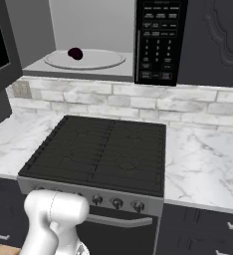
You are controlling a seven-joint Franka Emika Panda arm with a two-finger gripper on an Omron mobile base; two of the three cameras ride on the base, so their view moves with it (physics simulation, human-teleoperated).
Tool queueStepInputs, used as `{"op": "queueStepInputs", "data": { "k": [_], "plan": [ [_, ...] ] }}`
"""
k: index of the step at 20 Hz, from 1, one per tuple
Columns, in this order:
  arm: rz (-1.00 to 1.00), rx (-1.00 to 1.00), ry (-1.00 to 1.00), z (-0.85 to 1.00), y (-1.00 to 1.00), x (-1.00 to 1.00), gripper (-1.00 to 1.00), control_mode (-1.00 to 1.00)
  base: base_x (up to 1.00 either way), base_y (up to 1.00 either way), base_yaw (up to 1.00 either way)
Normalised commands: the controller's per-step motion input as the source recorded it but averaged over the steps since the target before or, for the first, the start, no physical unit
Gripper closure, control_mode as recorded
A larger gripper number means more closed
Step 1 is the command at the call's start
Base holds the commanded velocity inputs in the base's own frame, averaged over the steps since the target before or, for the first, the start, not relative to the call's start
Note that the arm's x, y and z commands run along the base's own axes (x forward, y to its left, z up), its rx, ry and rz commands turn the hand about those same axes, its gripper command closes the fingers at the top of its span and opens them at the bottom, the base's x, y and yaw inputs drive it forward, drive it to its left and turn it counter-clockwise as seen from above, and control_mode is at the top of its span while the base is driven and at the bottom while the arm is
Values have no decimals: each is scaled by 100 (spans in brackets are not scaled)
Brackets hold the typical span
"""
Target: Close the microwave door.
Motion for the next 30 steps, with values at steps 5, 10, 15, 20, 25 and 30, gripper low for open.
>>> {"op": "queueStepInputs", "data": {
  "k": [5,10,15,20,25,30],
  "plan": [
    [27,0,-14,18,29,-96,-100,-100,0,0,0],
    [-7,-6,-4,-15,72,12,-100,-100,0,0,0],
    [-35,-15,1,-53,65,27,-100,-100,0,0,0],
    [-54,-12,-7,-30,49,0,-100,-100,0,0,0],
    [-45,-7,-18,8,67,0,-100,-100,0,0,0],
    [-28,-3,-9,19,51,25,-100,-100,0,0,0]
  ]
}}
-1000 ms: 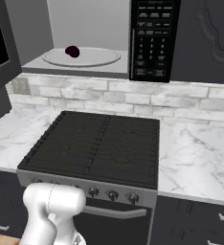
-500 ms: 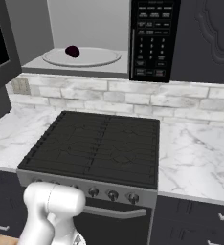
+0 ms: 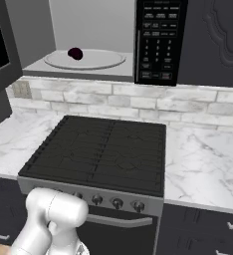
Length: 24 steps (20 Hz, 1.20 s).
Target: Close the microwave door.
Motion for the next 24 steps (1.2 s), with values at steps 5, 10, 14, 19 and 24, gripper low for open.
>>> {"op": "queueStepInputs", "data": {
  "k": [5,10,14,19,24],
  "plan": [
    [-38,-5,-3,-7,11,71,-100,-100,0,0,0],
    [-36,-5,0,0,-1,90,-100,-100,0,0,0],
    [-29,0,-3,0,-9,61,-100,-100,0,0,0],
    [-23,0,-8,0,-42,46,-100,-100,0,0,0],
    [-16,5,-1,0,-90,58,-100,-100,0,0,0]
  ]
}}
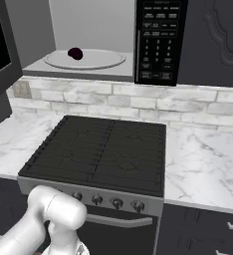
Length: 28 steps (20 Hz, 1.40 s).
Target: Close the microwave door.
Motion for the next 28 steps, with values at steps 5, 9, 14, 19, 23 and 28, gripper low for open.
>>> {"op": "queueStepInputs", "data": {
  "k": [5,9,14,19,23,28],
  "plan": [
    [-8,15,0,0,-100,36,-100,-100,0,0,0],
    [0,21,0,0,-100,37,-100,-100,0,0,0],
    [7,20,0,0,-100,59,-100,-100,0,0,0],
    [21,17,1,0,-100,85,-100,-100,0,0,0],
    [29,14,0,-5,-100,100,-100,-100,0,0,0],
    [35,14,0,-9,-100,100,-100,-100,0,0,0]
  ]
}}
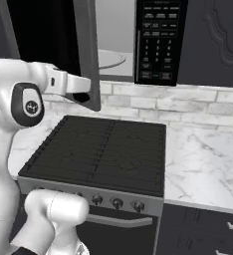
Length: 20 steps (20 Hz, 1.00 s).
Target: Close the microwave door.
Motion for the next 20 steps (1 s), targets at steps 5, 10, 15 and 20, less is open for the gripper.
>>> {"op": "queueStepInputs", "data": {
  "k": [5,10,15,20],
  "plan": [
    [41,14,0,0,-79,100,-100,-100,0,0,0],
    [39,11,0,0,-57,100,-100,-100,0,0,0],
    [38,10,0,5,-18,100,-100,-100,0,0,0],
    [34,8,0,13,-1,87,-100,-100,0,0,0]
  ]
}}
